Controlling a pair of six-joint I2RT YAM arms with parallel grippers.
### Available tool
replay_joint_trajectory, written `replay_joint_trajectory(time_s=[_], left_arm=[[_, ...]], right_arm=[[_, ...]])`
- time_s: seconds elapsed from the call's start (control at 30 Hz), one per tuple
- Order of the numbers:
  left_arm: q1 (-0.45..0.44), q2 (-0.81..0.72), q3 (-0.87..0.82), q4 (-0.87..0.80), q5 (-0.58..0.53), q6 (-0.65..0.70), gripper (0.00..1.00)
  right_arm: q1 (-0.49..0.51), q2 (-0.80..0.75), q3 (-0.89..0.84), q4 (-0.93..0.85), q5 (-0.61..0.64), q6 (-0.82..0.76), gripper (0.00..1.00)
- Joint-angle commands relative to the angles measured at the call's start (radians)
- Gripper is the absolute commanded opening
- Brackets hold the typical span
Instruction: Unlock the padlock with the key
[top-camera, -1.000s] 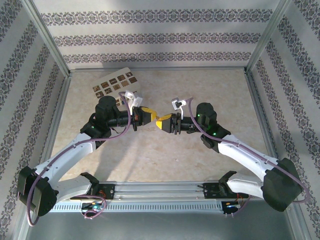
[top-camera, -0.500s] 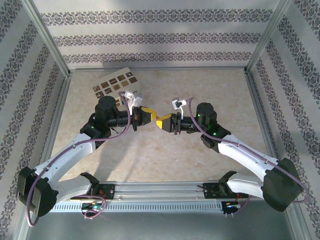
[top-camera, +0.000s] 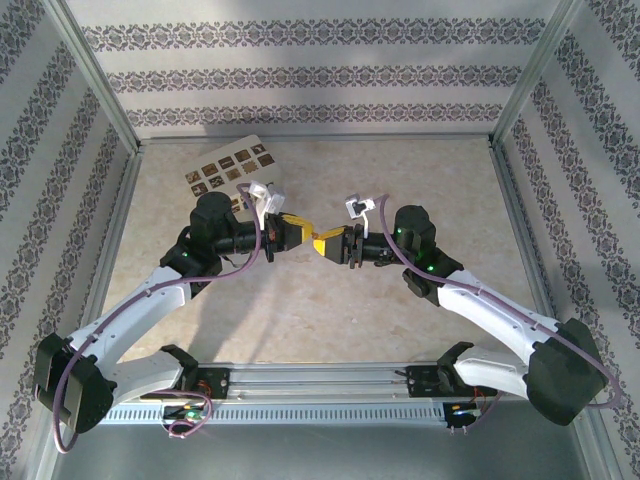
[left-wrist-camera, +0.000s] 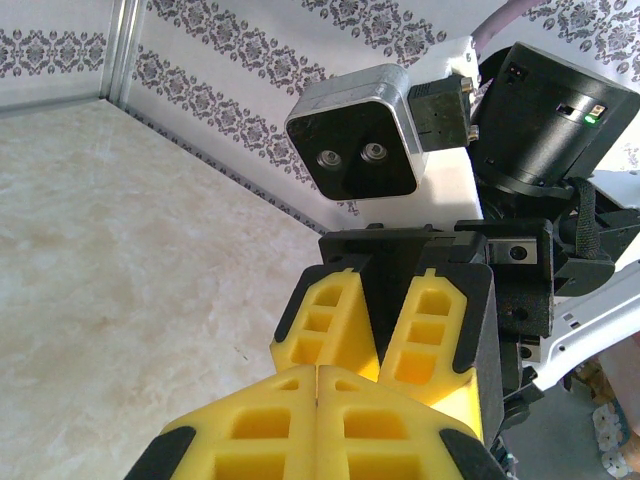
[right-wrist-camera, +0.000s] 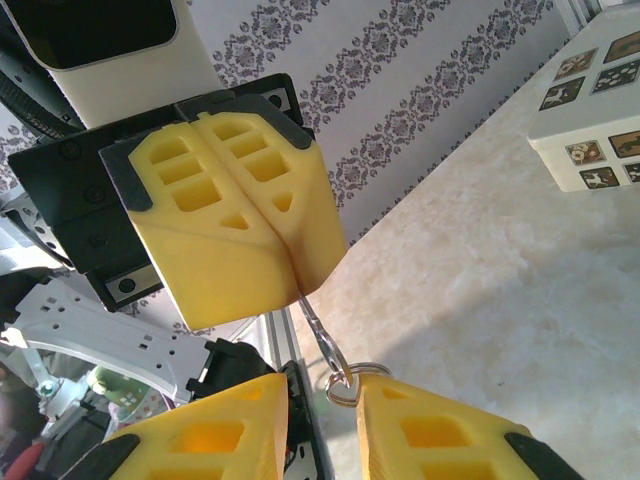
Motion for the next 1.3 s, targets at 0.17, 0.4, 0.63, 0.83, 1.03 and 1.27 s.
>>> replay_joint_trajectory(time_s=[0.17, 0.4, 0.63, 0.83, 1.03, 1.27], left_arm=[[-0.014, -0.02, -0.01, 0.019, 0.018, 0.014, 0.0], [-0.013, -0.019, -0.009, 0.019, 0.02, 0.016, 0.0], [-0.014, -0.02, -0.015, 0.022, 0.021, 0.015, 0.0], [-0.013, -0.021, -0.015, 0.02, 0.016, 0.017, 0.0], [-0.013, -0.021, -0.015, 0.022, 0.009, 0.019, 0.0], [-0.013, -0.022, -0.014, 0.023, 0.002, 0.02, 0.0]], right_arm=[[0.001, 0.012, 0.043, 0.053, 0.001, 0.006, 0.25], [0.002, 0.026, 0.052, 0.059, 0.004, 0.006, 0.25], [0.005, 0.033, 0.054, 0.058, 0.002, 0.006, 0.24], [0.005, 0.036, 0.055, 0.056, -0.001, 0.005, 0.18], [0.005, 0.037, 0.051, 0.05, -0.004, 0.004, 0.1], [0.005, 0.038, 0.048, 0.046, -0.015, 0.006, 0.05]])
